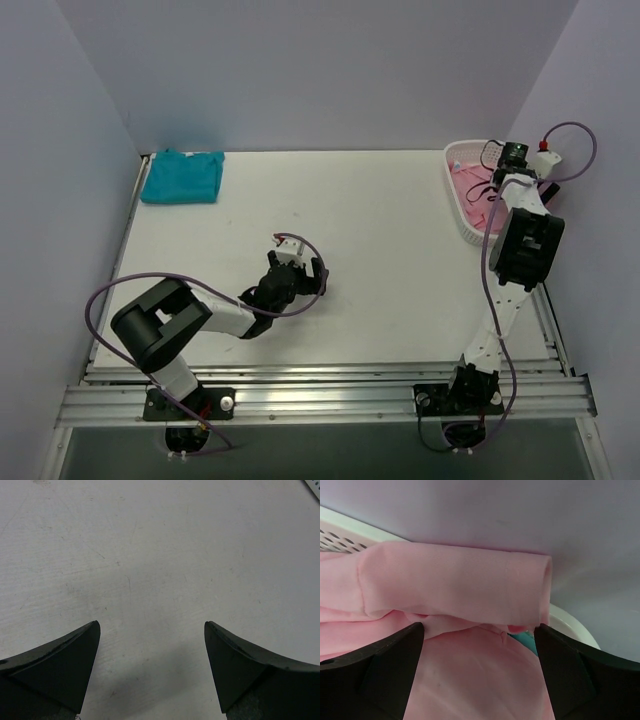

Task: Fold and stack the t-shirts
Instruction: Grab the tshirt from the pile, then move the tshirt to the center of the board

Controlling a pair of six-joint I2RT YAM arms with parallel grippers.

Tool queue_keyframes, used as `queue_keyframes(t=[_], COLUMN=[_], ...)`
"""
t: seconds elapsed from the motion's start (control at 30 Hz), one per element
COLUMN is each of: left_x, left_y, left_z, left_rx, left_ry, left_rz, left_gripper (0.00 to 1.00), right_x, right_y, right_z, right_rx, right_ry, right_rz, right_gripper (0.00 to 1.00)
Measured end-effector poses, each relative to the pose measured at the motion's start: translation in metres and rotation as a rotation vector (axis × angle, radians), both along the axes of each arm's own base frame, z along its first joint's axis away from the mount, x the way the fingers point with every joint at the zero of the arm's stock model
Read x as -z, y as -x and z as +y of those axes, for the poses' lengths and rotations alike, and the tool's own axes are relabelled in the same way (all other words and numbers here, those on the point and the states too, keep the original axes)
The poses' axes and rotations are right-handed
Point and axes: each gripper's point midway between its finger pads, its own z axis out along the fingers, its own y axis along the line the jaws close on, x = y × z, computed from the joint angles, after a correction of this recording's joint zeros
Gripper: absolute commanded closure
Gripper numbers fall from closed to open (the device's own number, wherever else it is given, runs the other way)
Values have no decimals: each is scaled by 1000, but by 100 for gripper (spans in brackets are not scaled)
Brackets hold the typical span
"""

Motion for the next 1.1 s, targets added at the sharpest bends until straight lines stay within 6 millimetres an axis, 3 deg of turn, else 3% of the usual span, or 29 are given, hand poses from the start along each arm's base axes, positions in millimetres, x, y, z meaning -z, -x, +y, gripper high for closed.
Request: queue_keyframes(t=[0.13,0.27,0.3,0.37,0.57,0.73,0.87,0.97,1.1], left_x=[7,6,6,6,6,6,2,-4,-8], left_y=[2,3,3,4,6,13,17,19,20], left_z=[-1,-4,-4,-5,-7,-14,-23,-30,-36], left_rx=[13,25,26,28,36,58,73,84,91], left_ry=[-9,-3,-1,4,17,17,22,31,38], left_rz=[14,16,17,20,28,28,21,10,1], left_gripper=[6,6,6,6,6,6,6,6,6], right_x=[18,24,24,27,30,23,-17,-74,-161], right_y=[5,11,12,16,14,4,-13,-30,-38], right_z=[-5,-13,-17,-24,-30,-15,18,64,134], right_rx=[13,32,36,37,32,-9,-86,-181,-316], right_ry=[-15,-28,-30,-40,-77,-80,-35,4,40], right_rz=[29,30,26,29,-7,-21,-55,-142,-290], right_gripper=[18,39,69,98,100,100,100,100,100])
